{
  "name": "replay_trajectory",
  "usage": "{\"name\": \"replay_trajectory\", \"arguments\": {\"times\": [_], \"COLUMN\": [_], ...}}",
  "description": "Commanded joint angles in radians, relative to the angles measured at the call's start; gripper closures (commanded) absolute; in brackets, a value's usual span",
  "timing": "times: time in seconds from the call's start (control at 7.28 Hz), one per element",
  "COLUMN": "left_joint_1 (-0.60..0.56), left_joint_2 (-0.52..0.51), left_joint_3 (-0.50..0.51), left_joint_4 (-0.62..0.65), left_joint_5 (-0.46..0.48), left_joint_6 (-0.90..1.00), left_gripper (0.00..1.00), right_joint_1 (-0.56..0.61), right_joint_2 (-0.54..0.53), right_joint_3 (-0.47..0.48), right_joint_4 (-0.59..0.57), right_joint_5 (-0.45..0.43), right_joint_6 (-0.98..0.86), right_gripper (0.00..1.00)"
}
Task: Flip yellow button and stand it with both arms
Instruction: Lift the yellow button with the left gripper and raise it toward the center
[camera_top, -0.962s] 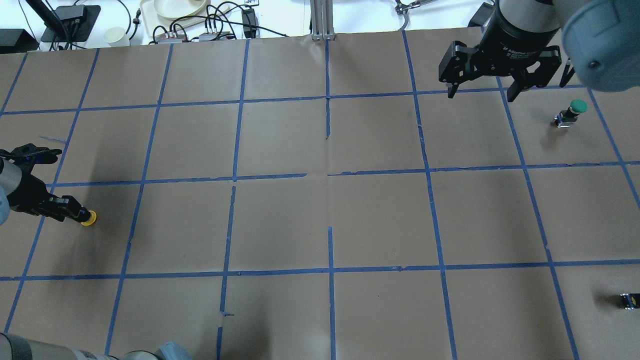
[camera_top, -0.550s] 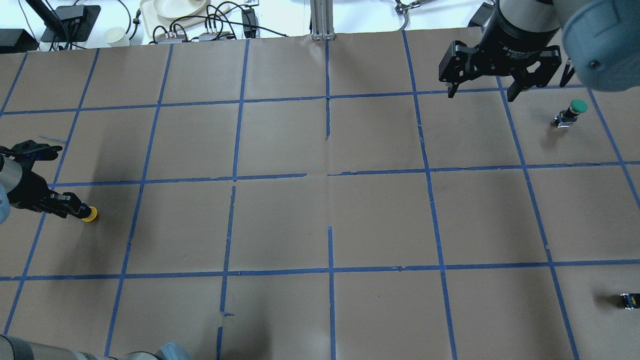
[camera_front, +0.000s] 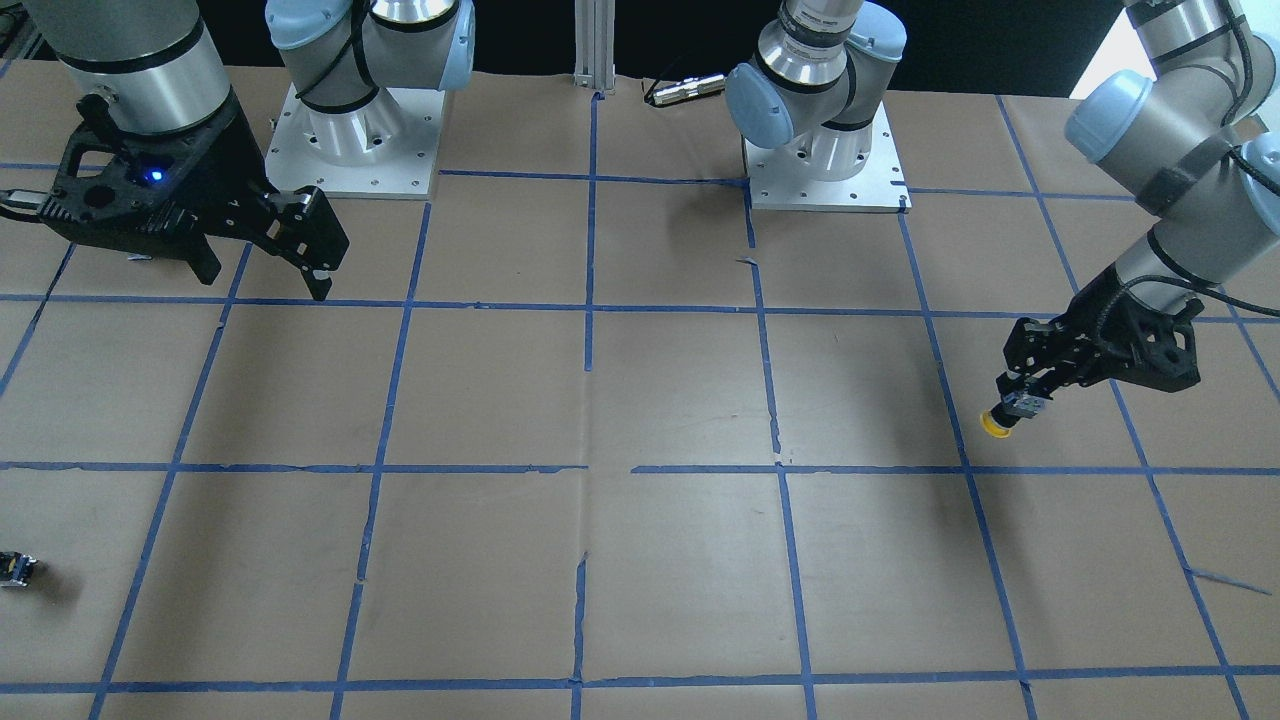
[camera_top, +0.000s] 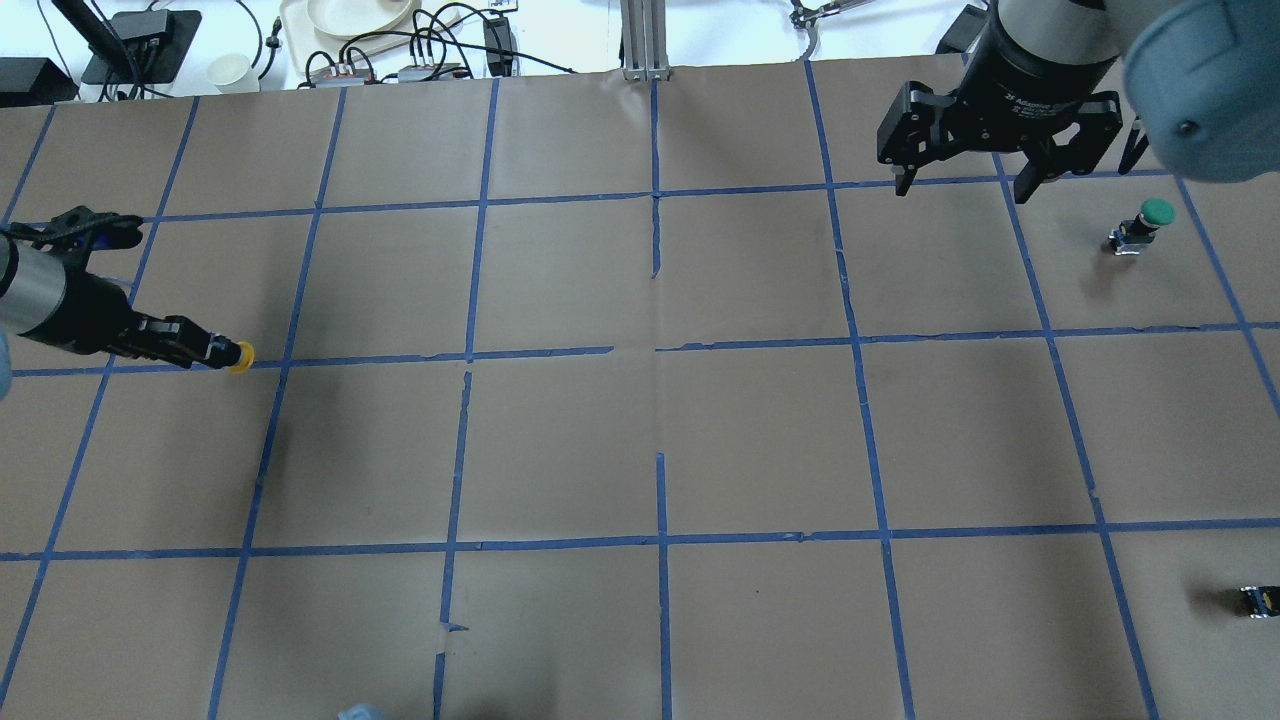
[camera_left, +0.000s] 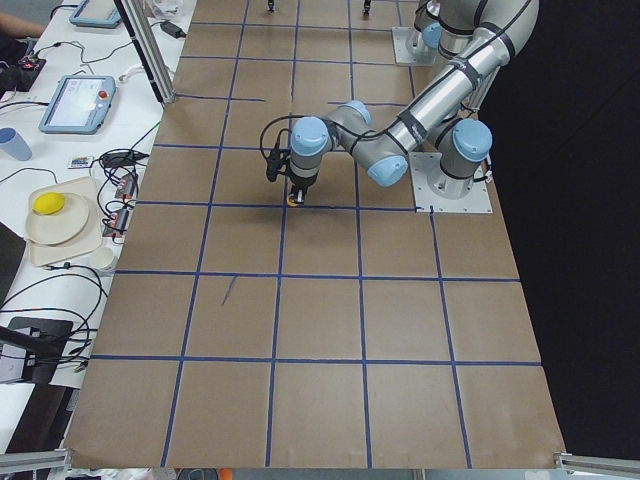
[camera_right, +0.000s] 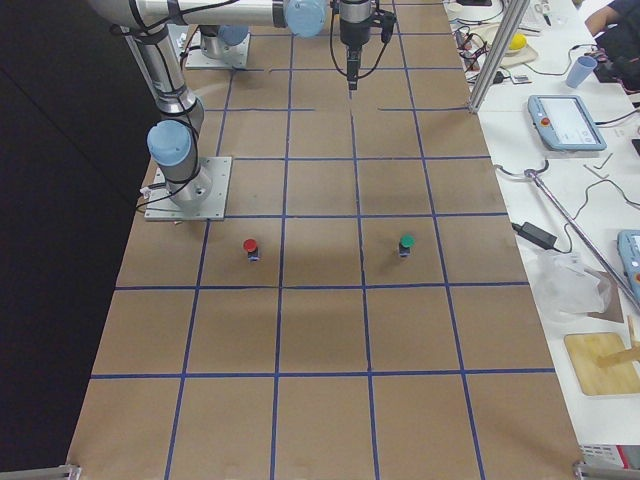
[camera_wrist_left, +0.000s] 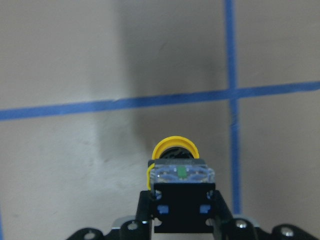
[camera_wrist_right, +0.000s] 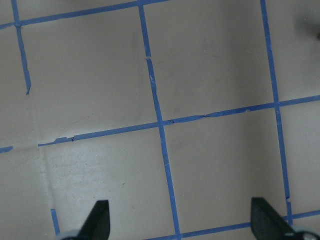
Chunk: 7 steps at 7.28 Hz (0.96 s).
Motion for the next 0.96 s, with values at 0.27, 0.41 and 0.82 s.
{"name": "replay_trajectory", "arguments": {"times": [0.27, 0.41, 0.82], "left_joint_1": [-0.158, -0.16, -0.233], "left_joint_2": [0.09, 0.102, 0.113], "left_joint_3": [0.14, 0.128, 0.066], "left_joint_4": [-0.347, -0.39, -0.434], "left_joint_5": [-0.483, -0.659, -1.041], "left_joint_6": [-0.208, -0.218, -0.235], "left_gripper": [0.79, 0.79, 0.8], "right_joint_1": [0.0, 0.0, -0.072], "right_joint_2": [0.0, 0.0, -0.044], "right_joint_3": [0.0, 0.0, -0.018], "right_joint_4": [-0.002, -0.002, -0.005], "right_joint_5": [0.0, 0.0, 0.017], "right_joint_6": [-0.002, -0.002, 0.008], "right_gripper": [0.0, 0.0, 0.0]}}
